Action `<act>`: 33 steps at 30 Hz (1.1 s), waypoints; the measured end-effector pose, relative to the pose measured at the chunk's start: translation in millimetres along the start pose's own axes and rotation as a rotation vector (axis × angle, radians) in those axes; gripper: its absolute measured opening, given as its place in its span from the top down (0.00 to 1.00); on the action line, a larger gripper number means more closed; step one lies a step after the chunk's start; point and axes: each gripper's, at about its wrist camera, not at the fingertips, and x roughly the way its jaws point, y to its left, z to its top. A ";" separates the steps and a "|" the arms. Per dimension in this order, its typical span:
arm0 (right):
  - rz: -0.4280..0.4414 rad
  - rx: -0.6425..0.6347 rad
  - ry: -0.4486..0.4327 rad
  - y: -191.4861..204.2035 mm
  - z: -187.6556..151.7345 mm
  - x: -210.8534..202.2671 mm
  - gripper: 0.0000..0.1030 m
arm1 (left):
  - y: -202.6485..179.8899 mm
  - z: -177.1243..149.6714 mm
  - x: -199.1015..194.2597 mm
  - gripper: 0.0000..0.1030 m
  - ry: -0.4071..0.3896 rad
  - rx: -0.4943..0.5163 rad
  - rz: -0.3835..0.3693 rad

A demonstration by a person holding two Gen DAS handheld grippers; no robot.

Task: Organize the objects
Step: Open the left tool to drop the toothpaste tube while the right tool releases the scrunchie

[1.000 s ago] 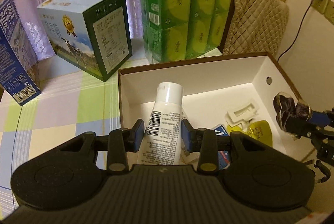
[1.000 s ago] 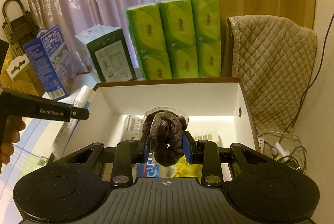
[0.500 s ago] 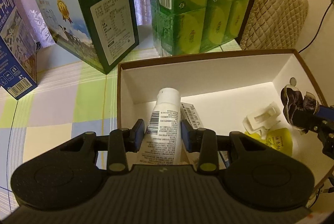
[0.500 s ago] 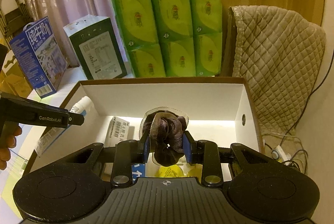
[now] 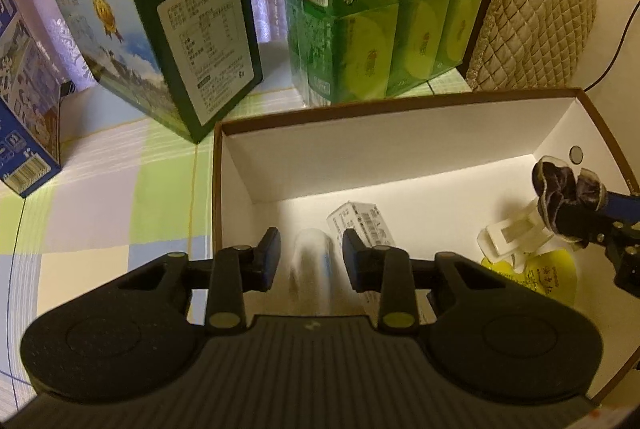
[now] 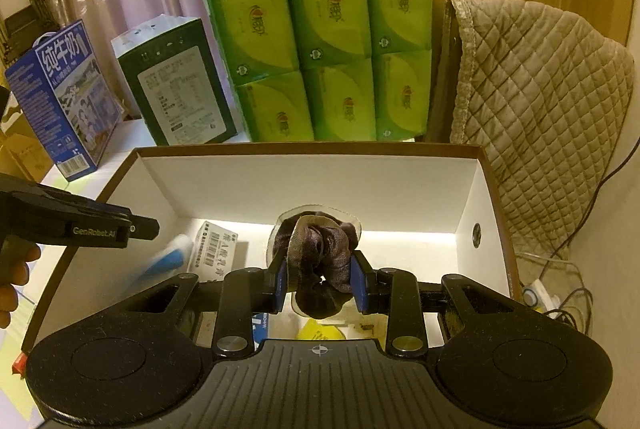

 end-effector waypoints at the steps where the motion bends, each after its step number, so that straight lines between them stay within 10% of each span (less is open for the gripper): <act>1: 0.000 0.000 0.001 -0.2 0.2 0.9 0.72 | -0.5 1.0 -0.7 0.69 -0.005 0.005 0.001; 24: 0.018 0.019 0.012 7.0 12.0 29.6 0.72 | 2.4 2.1 -2.5 0.49 -0.015 0.034 -0.008; 33: 0.019 0.106 -0.057 -0.1 21.5 28.1 0.38 | 1.1 0.4 -7.0 0.29 -0.019 0.053 -0.032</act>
